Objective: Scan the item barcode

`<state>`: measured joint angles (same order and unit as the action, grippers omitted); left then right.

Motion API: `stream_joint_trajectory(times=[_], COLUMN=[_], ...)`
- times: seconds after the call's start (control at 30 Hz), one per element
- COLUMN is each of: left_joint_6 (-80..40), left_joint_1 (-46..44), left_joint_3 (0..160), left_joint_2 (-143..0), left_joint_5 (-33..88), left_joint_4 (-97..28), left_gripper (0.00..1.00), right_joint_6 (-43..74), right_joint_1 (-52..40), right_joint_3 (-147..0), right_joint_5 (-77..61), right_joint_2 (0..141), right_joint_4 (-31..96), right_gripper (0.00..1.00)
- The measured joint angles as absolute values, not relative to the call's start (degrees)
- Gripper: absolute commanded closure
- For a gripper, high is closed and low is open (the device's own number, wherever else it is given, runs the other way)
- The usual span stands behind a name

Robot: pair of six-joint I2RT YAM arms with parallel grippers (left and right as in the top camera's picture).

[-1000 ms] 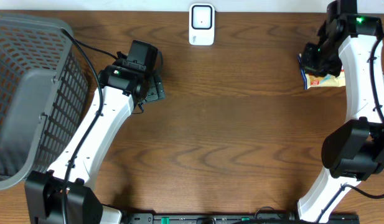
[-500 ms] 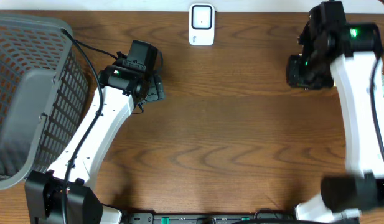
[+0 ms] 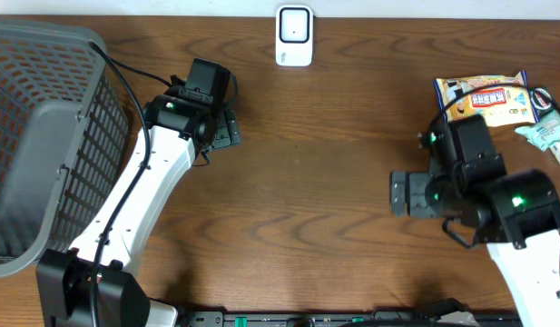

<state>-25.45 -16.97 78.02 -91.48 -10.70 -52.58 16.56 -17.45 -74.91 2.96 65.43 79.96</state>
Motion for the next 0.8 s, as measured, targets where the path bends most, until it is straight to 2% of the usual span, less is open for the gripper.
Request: stream_joint_trajectory(times=[0.37, 0.57, 0.8], left_joint_6=[-25.45, -25.45, -25.43], left_joint_1=[-16.97, -16.97, -16.97], left_joint_3=[78.02, 78.02, 78.02], left_joint_2=[-91.48, -91.48, -91.48], left_joint_5=[-10.7, -10.7, -10.7], left_joint_4=[-52.6, -52.58, -52.58], left_gripper=[0.02, 0.02, 0.02], right_joint_6=[14.94, 14.37, 12.25], right_joint_1=[-17.43, -17.45, -17.45], right_joint_3=[-73.43, -73.43, -72.55], right_joint_5=[-0.45, -0.45, -0.62], right_joint_2=[64.97, 64.97, 64.95], right_joint_4=[87.15, 85.82, 78.65], right_gripper=[0.01, 0.01, 0.01])
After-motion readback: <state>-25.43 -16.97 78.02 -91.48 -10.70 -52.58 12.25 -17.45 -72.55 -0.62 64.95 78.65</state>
